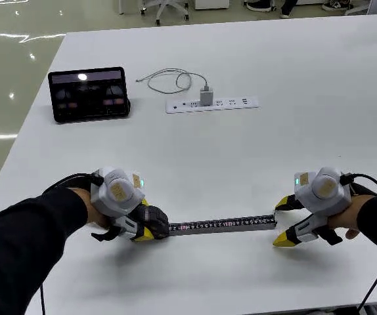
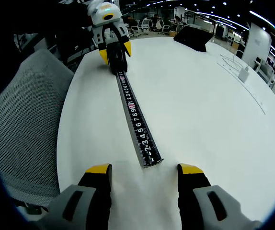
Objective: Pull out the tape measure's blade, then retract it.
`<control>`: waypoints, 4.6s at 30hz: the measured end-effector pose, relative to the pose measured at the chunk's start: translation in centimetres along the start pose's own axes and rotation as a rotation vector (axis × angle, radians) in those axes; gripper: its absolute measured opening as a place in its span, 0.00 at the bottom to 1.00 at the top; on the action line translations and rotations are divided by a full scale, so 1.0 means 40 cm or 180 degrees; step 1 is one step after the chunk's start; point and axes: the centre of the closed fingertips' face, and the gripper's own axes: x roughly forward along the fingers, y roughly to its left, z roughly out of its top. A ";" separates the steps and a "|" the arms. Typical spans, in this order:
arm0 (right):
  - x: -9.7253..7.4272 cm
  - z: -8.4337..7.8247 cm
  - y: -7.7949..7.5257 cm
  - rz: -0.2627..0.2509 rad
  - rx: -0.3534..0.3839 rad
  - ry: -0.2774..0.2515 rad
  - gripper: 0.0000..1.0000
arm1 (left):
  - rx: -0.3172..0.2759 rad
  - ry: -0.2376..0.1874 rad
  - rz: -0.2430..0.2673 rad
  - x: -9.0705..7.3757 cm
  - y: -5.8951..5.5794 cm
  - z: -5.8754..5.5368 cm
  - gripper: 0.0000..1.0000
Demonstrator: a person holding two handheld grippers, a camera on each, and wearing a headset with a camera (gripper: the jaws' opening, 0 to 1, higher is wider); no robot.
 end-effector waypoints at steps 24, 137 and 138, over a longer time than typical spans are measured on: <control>-0.039 -0.008 0.020 -0.0252 0.0191 -0.0200 0.75 | -0.0711 -0.0155 0.0203 -0.038 -0.017 -0.049 1.00; -0.302 -0.137 0.151 -0.1155 0.1101 -0.0865 1.00 | -0.2088 -0.1053 0.1481 -0.253 -0.115 -0.113 1.00; -0.303 -0.135 0.150 -0.1160 0.1088 -0.0862 1.00 | -0.2093 -0.1057 0.1484 -0.250 -0.115 -0.108 1.00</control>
